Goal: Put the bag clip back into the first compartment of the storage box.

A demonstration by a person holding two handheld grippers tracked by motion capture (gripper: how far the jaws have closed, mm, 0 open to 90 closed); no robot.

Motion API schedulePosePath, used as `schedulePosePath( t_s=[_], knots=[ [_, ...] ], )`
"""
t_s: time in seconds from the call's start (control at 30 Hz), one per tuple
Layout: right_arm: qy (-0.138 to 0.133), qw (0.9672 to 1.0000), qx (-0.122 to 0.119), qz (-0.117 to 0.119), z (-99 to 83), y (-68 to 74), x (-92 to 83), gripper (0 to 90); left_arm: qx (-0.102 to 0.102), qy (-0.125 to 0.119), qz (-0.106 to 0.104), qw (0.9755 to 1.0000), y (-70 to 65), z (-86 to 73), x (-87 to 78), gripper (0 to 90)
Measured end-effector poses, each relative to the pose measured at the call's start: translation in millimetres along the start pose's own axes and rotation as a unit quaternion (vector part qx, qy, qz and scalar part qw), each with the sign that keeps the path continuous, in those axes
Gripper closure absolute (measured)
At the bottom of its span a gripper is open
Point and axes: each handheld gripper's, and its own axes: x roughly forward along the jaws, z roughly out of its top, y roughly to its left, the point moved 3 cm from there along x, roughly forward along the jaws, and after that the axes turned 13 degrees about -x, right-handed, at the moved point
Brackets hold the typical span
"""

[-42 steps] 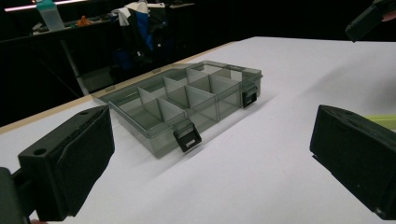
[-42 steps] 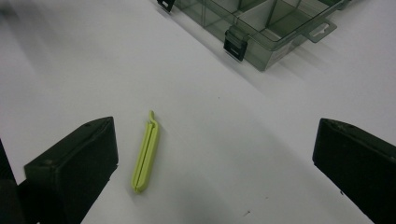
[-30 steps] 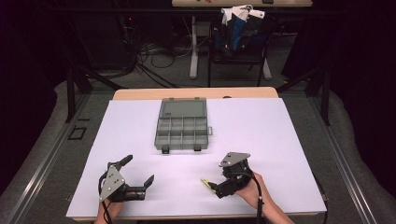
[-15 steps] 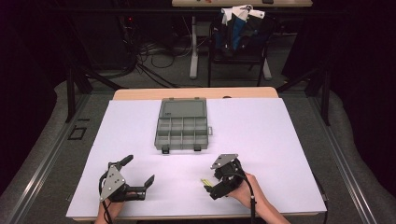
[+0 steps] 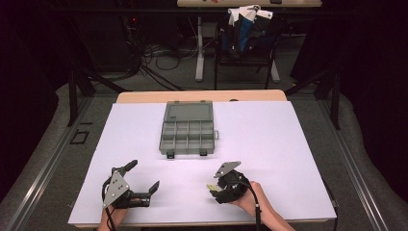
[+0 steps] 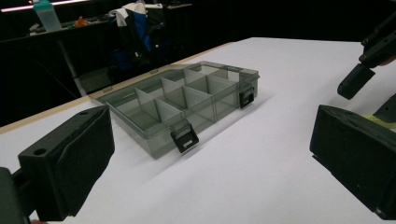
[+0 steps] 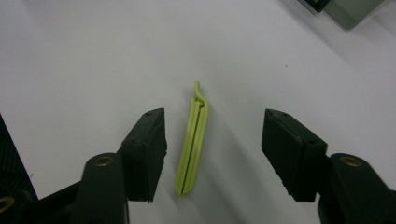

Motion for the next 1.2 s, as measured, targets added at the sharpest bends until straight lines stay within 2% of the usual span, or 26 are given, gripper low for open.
schedulePosePath(
  t_s=[0.33,0.53,1.03,1.2],
  knots=[
    [0.004,1.0,0.003,0.006,0.2,4.3,6.4,60.7,0.001,-0.001,0.0,1.0,-0.2,0.2,-0.1,0.0],
    [0.008,0.9999,0.005,0.007,-0.6,6.1,9.9,68.6,0.001,0.0,-0.001,1.0,-0.2,0.2,-0.1,0.0],
    [0.011,0.9999,0.008,0.007,-0.9,7.8,11.9,79.4,0.004,0.001,-0.002,1.0,-0.3,0.3,-0.6,0.0],
    [0.01,0.9999,0.009,0.007,-0.9,8.1,11.8,79.9,0.003,0.001,-0.002,1.0,-0.4,0.3,-0.6,0.0]
  ],
)
